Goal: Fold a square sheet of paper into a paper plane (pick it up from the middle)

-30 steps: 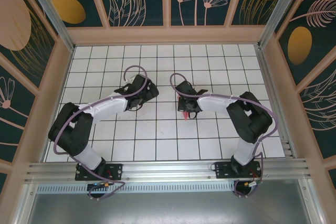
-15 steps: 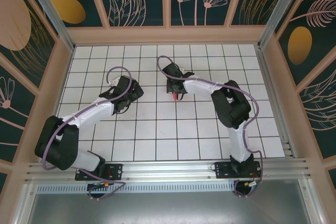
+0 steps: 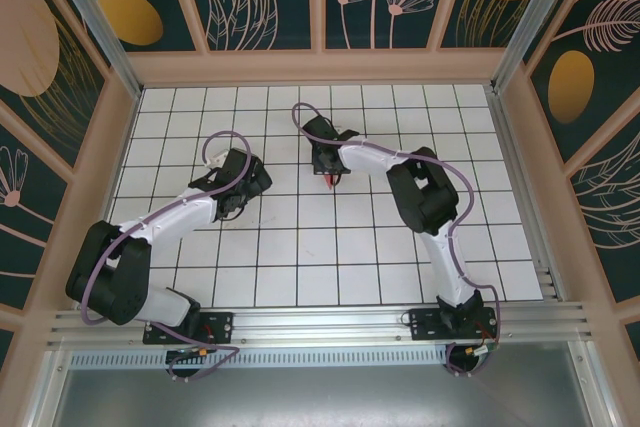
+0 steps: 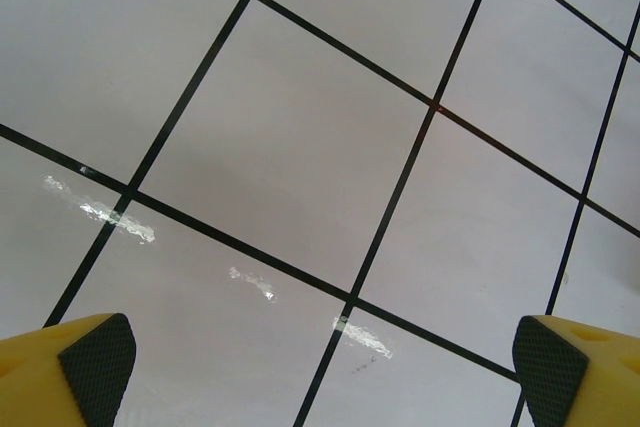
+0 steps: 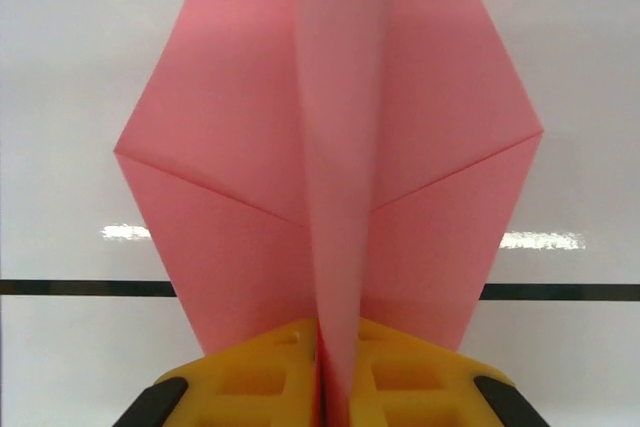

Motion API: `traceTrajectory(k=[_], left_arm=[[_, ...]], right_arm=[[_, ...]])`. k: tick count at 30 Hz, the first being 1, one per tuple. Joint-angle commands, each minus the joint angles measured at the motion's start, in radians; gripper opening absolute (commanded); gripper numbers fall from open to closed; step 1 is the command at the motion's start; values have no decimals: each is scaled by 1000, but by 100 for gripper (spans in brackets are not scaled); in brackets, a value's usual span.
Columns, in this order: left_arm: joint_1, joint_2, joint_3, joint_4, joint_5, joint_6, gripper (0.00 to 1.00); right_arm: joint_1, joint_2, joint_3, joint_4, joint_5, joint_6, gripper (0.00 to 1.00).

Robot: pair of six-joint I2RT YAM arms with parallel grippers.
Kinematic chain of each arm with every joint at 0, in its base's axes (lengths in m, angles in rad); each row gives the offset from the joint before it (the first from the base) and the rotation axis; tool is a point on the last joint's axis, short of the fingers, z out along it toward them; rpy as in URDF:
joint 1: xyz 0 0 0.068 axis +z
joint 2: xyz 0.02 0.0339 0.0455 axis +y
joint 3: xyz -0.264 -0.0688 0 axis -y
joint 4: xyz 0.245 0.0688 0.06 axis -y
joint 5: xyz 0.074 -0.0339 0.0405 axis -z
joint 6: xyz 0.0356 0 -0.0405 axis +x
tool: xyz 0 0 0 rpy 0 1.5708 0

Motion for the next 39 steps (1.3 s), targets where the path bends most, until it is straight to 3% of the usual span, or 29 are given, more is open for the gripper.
traceTrajectory(k=[1, 8, 14, 19, 25, 29, 33, 39], left_arm=[[7, 16, -5, -8, -5, 16, 98], [6, 19, 10, 0, -4, 24, 98], [7, 37, 90, 5, -59, 86, 98], [18, 61, 183, 4, -124, 163, 99], [91, 33, 174, 94, -155, 297, 98], [126, -41, 56, 214, -282, 392, 99], [143, -102, -67, 332, -434, 486, 98], [177, -120, -211, 500, -546, 592, 98]], right_arm=[[-7, 50, 37, -59, -20, 8, 15], [-9, 41, 78, -97, -18, 33, 18], [-8, -105, 110, -86, -16, 49, 42], [-18, -276, 39, -46, 19, 53, 59], [-113, -566, -278, 123, 176, 32, 78], [-248, -770, -527, 248, 256, -4, 98], [-374, -920, -748, 390, 338, -79, 99], [-518, -1003, -1008, 666, 423, -168, 99]])
